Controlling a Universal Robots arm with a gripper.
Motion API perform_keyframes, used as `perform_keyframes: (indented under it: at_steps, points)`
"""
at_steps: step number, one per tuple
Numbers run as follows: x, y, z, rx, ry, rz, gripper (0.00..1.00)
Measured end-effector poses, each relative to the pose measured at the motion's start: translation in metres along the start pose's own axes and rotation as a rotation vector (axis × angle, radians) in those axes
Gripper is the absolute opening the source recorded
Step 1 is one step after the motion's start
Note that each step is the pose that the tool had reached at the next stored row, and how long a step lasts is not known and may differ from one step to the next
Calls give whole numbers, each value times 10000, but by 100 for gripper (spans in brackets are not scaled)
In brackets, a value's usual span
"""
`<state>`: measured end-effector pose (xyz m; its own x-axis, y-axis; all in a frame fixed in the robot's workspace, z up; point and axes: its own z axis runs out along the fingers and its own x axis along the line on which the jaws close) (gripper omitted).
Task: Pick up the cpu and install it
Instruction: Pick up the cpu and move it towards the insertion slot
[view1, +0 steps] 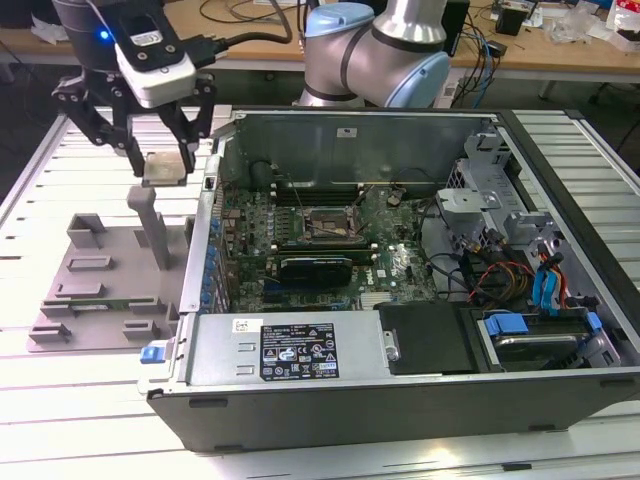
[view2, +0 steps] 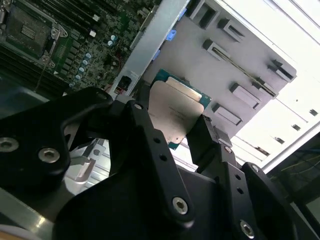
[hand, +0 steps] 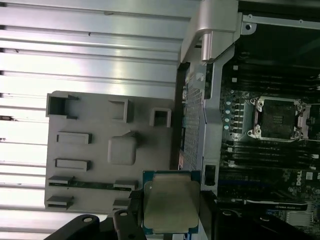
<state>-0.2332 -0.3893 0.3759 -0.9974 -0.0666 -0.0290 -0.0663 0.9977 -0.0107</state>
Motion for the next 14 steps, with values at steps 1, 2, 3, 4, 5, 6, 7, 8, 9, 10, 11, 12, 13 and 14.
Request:
perform_keyframes:
  at_steps: [1,2,3,4,5,6,7,8,9,10,11,12,13,14]
  points:
    - [-14,-1,3,1,1,0,55]
    - [-28,-2,8,0,0,0,55]
    - [-53,-3,16,0,0,-2,55]
    - [-75,-5,24,0,0,-1,55]
    - [-115,-7,39,0,0,0,55]
    - [-148,-9,56,0,1,0,55]
    - [-165,-10,63,0,1,0,55]
    - [-181,-11,66,0,1,1,55]
    - [-223,-14,68,0,1,-1,55]
    - [-255,-16,69,0,1,-1,55]
    - [-320,-21,73,0,1,0,55]
    - [-368,-24,76,0,0,1,55]
    - [-417,-27,80,0,1,-1,55]
    - [-467,-31,83,0,1,-2,55]
